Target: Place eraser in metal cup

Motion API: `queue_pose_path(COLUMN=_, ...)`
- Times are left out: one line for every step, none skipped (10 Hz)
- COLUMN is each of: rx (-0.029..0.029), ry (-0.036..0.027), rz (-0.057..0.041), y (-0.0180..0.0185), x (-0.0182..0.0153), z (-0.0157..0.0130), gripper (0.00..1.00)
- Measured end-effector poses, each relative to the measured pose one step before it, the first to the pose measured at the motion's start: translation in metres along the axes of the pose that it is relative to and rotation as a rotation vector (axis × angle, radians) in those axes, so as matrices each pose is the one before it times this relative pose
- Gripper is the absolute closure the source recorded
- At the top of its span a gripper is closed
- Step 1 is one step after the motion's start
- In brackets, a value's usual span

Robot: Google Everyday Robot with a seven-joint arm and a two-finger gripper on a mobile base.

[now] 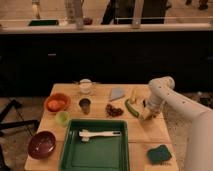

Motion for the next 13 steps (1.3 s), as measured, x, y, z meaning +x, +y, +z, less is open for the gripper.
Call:
queue_pose_path(rx=-0.00309, ry=-0.0042, rz=-0.00276, y=-0.00012, x=0.00027, z=0.00067, gripper=0.59)
queue_pose_path(rx=0.00126, ry=0.0005, rz=-0.00131, y=-0.00018, x=0.00003, z=-0.00162, gripper=0.71)
queue_pose_path(rx=0.00042, ry=-0.00121, rz=-0.00306, y=-0.00017, x=-0.0003, z=-0.00285, gripper=0.8)
queue_pose_path(rx=-0.00055, ry=-0.00209, rz=0.00131, y=0.00029, x=-0.00063, z=-0.0012, gripper=0.88)
queue_pose_path(rx=-0.00024, ry=0.00102, rz=0.00083, y=0.00027, x=0.00018, z=-0.00129, gripper=0.98)
queue_pose_path(rx=-0.00118, ry=0.00397, rz=0.00023, y=0.00041, x=0.00106, z=-0.00009, gripper=1.0)
queue_pose_path(rx=-0.00038, ry=0.00069, rz=-0.00012, y=0.00012, x=0.00033, z=0.00001, gripper=1.0)
queue_pose_path(rx=-0.00243, ry=-0.01017, rz=-0.02064, y=0.00244, x=0.00014, z=-0.00022, gripper=1.0)
queue_pose_path(rx=-0.00117, ry=-0.02915, rz=-0.03084, y=0.00259, x=-0.00271, z=-0.00326, gripper=1.0)
queue_pose_path(rx=0.0035, ry=-0.03419, rz=-0.0259, y=0.00125, x=-0.00433, z=-0.00848, gripper=1.0)
queue_pose_path(rx=0.00022, ry=-0.01499, rz=-0.01678, y=0.00069, x=0.00017, z=-0.00529, gripper=1.0)
queue_pose_path(rx=-0.00044, ry=-0.0303, rz=-0.03237, y=0.00115, x=-0.00076, z=-0.00938, gripper=1.0)
queue_pose_path(rx=-0.00061, ry=-0.02007, rz=-0.03146, y=0.00224, x=-0.00179, z=-0.00585, gripper=1.0)
